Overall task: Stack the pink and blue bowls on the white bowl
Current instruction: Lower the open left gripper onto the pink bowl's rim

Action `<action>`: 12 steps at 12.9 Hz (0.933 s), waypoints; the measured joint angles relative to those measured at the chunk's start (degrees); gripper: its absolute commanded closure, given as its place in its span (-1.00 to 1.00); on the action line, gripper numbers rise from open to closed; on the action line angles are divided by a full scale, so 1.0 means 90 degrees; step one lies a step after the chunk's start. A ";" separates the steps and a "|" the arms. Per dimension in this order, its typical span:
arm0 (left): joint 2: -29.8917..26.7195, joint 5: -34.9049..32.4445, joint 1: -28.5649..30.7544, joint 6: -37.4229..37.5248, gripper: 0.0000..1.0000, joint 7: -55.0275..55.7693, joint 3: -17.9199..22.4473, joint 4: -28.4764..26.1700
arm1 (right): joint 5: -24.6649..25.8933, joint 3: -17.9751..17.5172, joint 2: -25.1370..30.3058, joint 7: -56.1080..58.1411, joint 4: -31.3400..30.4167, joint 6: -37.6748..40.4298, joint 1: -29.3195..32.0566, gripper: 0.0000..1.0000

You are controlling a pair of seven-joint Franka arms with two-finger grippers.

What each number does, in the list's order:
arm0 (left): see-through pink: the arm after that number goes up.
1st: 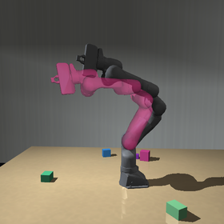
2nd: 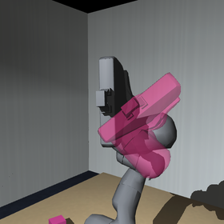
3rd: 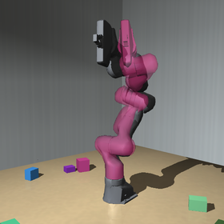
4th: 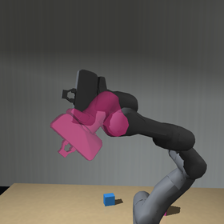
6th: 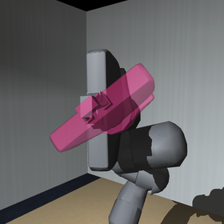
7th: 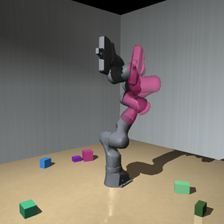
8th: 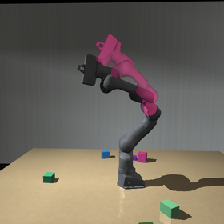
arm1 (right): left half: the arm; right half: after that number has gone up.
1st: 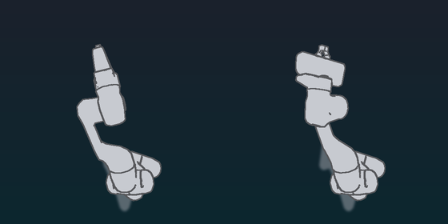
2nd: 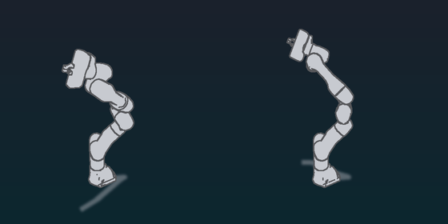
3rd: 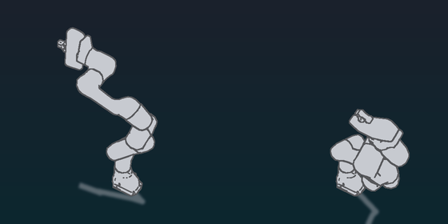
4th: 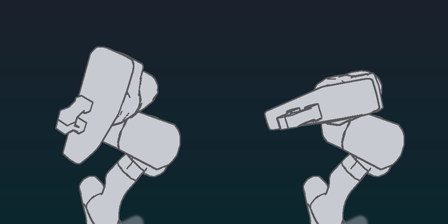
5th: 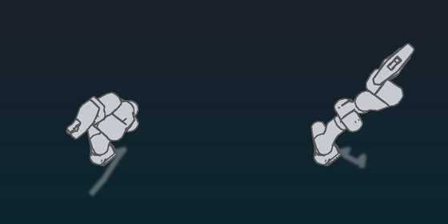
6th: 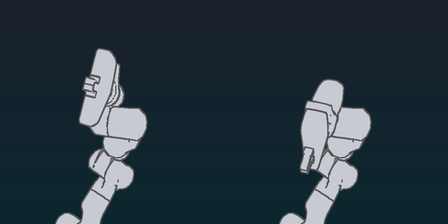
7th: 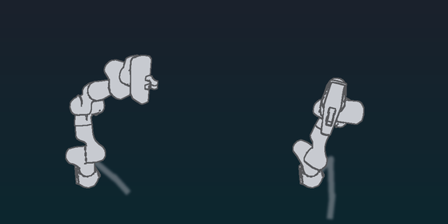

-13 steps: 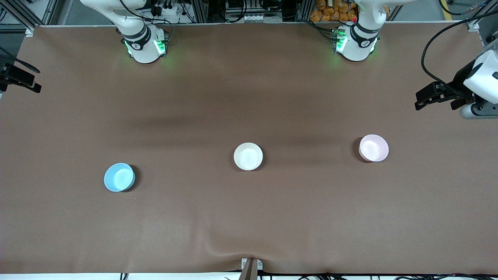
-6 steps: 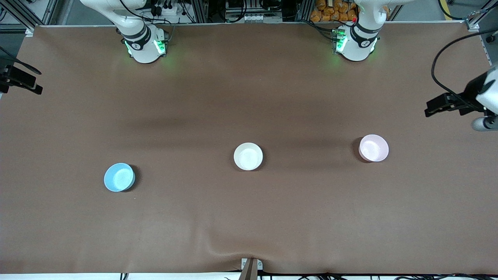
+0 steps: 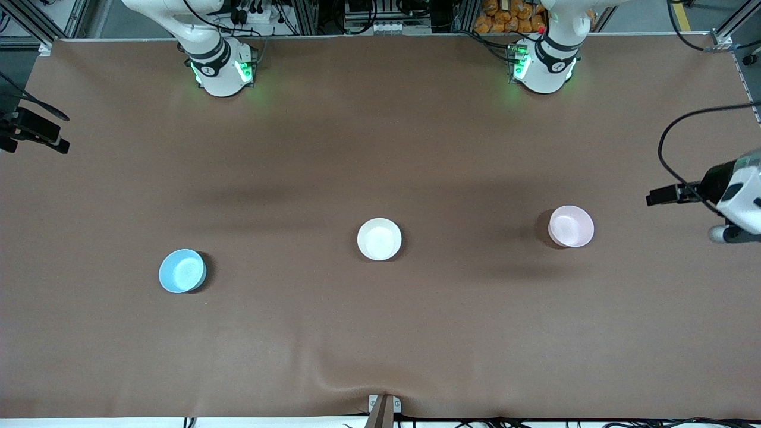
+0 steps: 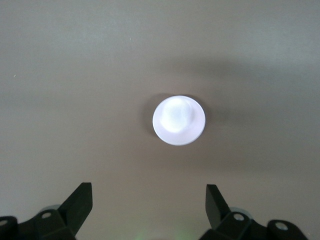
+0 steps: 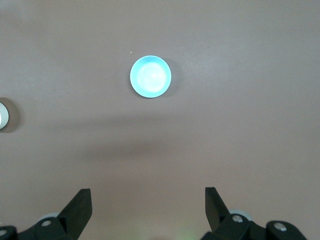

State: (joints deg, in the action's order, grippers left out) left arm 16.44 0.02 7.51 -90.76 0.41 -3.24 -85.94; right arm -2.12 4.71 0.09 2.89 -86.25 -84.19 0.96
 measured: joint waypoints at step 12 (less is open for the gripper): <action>0.0813 0.0003 0.0217 -0.3591 -0.98 -0.0292 -0.0043 -0.2705 | 0.0000 0.0020 -0.0514 0.0000 0.0006 -0.0599 -0.0050 -1.00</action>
State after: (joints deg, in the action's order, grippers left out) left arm 23.76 0.05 9.47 -123.08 -2.22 -3.62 -110.28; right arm -2.12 4.89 -4.53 2.89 -86.19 -89.58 0.51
